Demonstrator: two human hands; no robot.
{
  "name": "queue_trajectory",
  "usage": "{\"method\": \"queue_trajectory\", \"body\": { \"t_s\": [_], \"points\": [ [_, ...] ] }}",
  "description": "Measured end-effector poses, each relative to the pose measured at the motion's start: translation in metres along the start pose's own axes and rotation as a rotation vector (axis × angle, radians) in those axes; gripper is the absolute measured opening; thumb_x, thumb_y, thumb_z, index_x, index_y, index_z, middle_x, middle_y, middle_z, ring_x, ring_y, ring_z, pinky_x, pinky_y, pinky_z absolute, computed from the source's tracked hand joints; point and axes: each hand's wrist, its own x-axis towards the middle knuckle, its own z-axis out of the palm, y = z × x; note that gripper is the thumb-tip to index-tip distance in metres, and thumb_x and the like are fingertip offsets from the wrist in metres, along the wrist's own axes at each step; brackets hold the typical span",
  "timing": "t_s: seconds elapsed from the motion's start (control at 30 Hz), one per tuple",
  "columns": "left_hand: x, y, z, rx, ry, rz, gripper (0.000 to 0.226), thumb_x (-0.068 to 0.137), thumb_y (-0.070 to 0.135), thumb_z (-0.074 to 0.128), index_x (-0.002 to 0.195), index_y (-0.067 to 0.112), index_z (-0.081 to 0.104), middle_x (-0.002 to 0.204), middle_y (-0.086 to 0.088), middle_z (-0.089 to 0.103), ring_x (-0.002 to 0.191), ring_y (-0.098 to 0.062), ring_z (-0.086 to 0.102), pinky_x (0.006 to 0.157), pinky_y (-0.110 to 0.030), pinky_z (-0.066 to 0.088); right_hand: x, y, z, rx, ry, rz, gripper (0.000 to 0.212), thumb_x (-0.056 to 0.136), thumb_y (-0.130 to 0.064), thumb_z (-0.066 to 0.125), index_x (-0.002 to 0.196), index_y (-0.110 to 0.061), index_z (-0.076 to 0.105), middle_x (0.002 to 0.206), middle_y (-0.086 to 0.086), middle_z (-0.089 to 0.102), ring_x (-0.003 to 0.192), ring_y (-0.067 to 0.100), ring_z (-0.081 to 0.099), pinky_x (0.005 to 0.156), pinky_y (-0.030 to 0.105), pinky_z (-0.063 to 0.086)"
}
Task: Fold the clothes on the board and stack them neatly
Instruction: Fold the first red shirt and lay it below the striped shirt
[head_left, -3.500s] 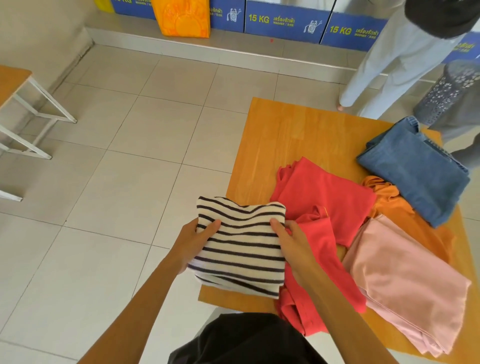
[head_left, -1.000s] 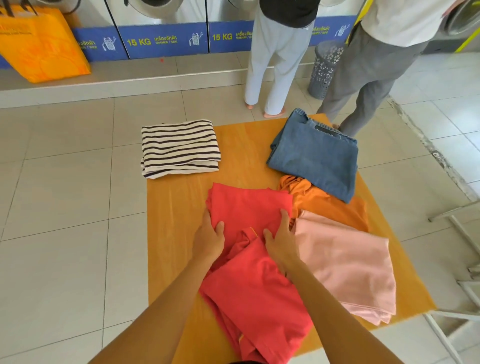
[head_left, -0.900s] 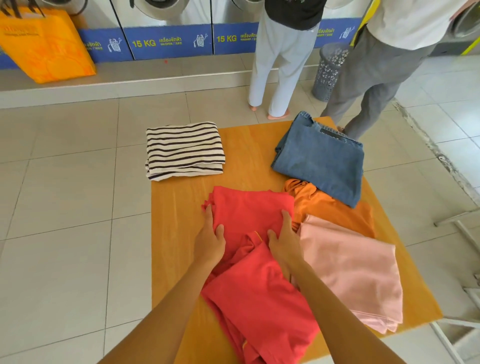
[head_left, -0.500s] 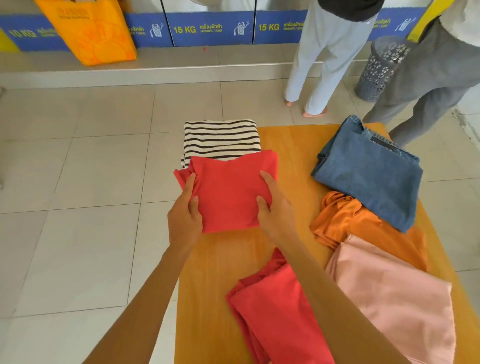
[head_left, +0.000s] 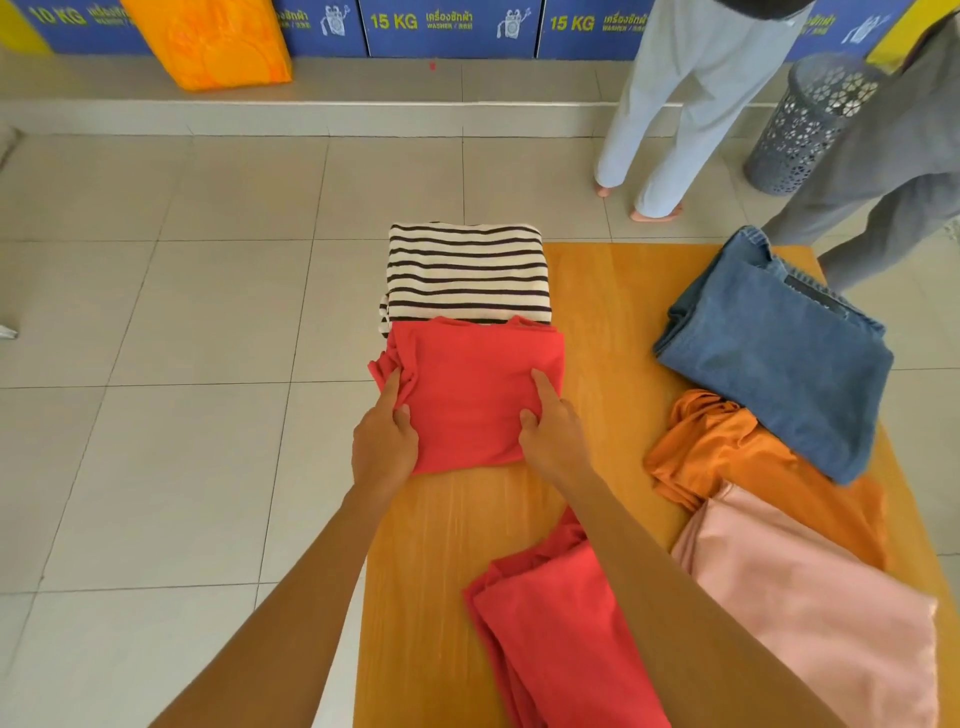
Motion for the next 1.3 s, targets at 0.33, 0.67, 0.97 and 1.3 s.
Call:
{"method": "queue_trajectory", "body": {
  "t_s": [0.33,0.67,0.97,1.3],
  "points": [
    [-0.047,-0.001,-0.020,0.023,0.010,-0.023,0.069,0.093,0.020,0.052,0.153,0.036,0.021,0.122,-0.013,0.055,0.108,-0.030,0.056,0.082,-0.041,0.056,-0.049,0.007,-0.020,0.054,0.084,0.026,0.058,0.094,-0.025,0.055,0.148,-0.029,0.035,0.126,0.012,0.050,0.105,0.026,0.058,0.088,0.039,0.050],
    [-0.149,0.029,0.013,0.076,-0.250,0.231,0.052,0.092,0.020,0.057,0.143,0.021,0.046,0.140,-0.007,0.047,0.132,-0.024,0.039,0.109,-0.042,0.037,-0.171,0.046,-0.037,-0.021,0.259,-0.058,0.036,0.089,-0.015,0.062,0.125,-0.023,0.060,0.114,0.006,0.057,0.110,0.029,0.054,0.095,0.041,0.045],
    [-0.187,0.036,0.062,0.284,-0.543,0.342,0.071,0.093,0.052,0.051,0.150,0.016,0.031,0.142,-0.006,0.043,0.132,-0.024,0.040,0.108,-0.039,0.039,-0.275,0.122,-0.046,-0.146,0.319,0.286,0.041,0.087,-0.016,0.061,0.128,-0.016,0.058,0.125,0.010,0.054,0.119,0.032,0.046,0.097,0.043,0.043],
    [-0.209,-0.002,0.044,0.228,-0.412,0.284,0.068,0.089,0.054,0.060,0.146,0.031,0.032,0.122,-0.002,0.046,0.109,-0.020,0.054,0.088,-0.033,0.051,-0.304,0.139,-0.033,0.111,0.371,0.497,0.071,0.089,-0.033,0.064,0.147,-0.024,0.023,0.132,0.019,0.044,0.107,0.038,0.057,0.076,0.044,0.048]
  ]
}}
